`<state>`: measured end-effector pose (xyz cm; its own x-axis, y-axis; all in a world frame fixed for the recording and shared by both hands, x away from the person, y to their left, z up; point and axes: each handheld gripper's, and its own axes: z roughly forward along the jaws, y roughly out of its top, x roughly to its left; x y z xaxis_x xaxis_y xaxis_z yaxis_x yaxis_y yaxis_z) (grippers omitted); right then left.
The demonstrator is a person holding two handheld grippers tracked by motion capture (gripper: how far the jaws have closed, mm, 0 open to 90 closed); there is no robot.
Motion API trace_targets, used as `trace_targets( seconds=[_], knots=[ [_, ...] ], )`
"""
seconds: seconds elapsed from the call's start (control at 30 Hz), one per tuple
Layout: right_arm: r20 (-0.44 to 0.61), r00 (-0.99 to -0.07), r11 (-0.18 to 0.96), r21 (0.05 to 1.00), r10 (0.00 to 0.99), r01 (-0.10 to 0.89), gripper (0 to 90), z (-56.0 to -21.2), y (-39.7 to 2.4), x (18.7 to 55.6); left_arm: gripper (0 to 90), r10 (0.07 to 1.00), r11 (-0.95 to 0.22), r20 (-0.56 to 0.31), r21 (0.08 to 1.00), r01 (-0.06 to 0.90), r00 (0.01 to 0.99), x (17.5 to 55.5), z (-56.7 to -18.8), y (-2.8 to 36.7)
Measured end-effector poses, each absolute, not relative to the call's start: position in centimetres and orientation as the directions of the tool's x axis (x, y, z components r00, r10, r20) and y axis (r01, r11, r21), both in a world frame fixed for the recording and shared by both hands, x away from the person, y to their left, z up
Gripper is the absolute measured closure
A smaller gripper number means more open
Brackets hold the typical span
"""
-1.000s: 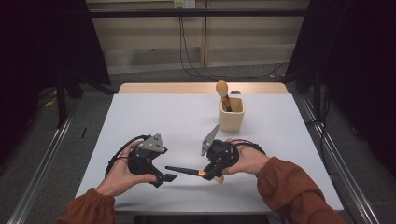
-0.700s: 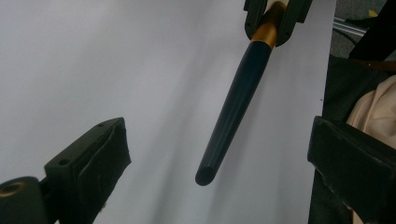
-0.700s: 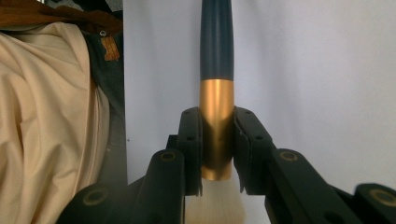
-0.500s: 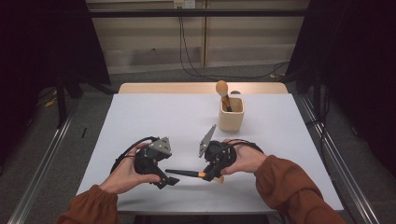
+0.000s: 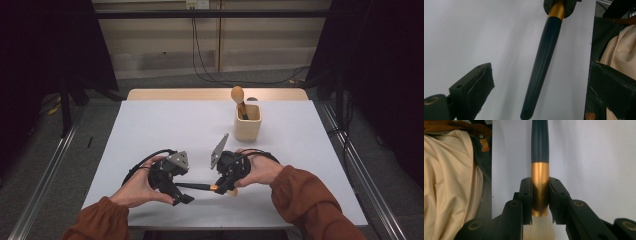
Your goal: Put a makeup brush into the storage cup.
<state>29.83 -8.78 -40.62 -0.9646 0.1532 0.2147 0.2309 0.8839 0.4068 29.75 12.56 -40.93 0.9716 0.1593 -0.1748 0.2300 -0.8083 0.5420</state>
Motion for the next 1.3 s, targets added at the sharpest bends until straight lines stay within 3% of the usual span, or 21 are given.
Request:
trace_targets(
  seconds=[0.27,1.13,1.3],
  knots=[
    [0.218,-0.967,0.879,0.423,0.135,0.218,74.9,-40.8,-8.3,29.9,15.6,0.132,-0.811,-0.190,0.544,0.216,0.973,30.1,-41.2,11.7],
    [0.205,-0.971,0.870,0.450,0.120,0.203,74.9,-40.8,-8.1,29.9,59.0,0.053,-0.787,-0.207,0.593,0.169,0.977,30.1,-41.9,9.9],
    [0.205,-0.972,0.869,0.453,0.116,0.200,74.9,-40.7,-8.1,29.9,62.1,0.045,-0.789,-0.214,0.592,0.166,0.976,30.2,-41.9,9.9]
  ],
)
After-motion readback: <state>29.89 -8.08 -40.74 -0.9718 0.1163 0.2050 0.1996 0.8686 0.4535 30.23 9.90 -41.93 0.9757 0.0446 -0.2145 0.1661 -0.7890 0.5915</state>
